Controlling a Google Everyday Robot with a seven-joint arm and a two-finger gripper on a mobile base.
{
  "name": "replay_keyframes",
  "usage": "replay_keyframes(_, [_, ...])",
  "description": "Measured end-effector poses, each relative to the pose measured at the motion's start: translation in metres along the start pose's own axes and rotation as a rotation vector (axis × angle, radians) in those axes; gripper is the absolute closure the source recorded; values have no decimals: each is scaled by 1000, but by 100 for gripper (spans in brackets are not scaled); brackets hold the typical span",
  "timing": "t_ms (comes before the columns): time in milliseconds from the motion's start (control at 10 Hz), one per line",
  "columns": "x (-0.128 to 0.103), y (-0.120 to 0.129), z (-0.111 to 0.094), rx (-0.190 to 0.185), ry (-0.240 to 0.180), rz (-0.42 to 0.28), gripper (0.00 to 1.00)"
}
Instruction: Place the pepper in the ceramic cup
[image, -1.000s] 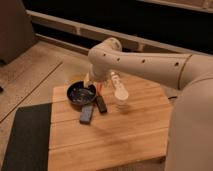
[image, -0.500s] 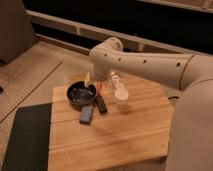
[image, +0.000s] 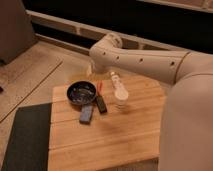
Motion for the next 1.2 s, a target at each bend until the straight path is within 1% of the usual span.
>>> replay_keyframes(200, [-13, -13, 19, -21, -21, -6, 35])
replay_keyframes(300, [-16, -19, 25, -26, -26, -5, 35])
replay_keyframes(400, [-16, -19, 24, -27, -26, -2, 35])
replay_keyframes(600, [-16, -17, 24, -27, -26, -7, 35])
replay_keyframes(800, [-17, -19, 25, -22, -37, -10, 35])
replay_keyframes(1100, [-31, -36, 36, -4, -58, 9, 35])
replay_keyframes(1200, [-38, -38, 46, -6, -60, 5, 35])
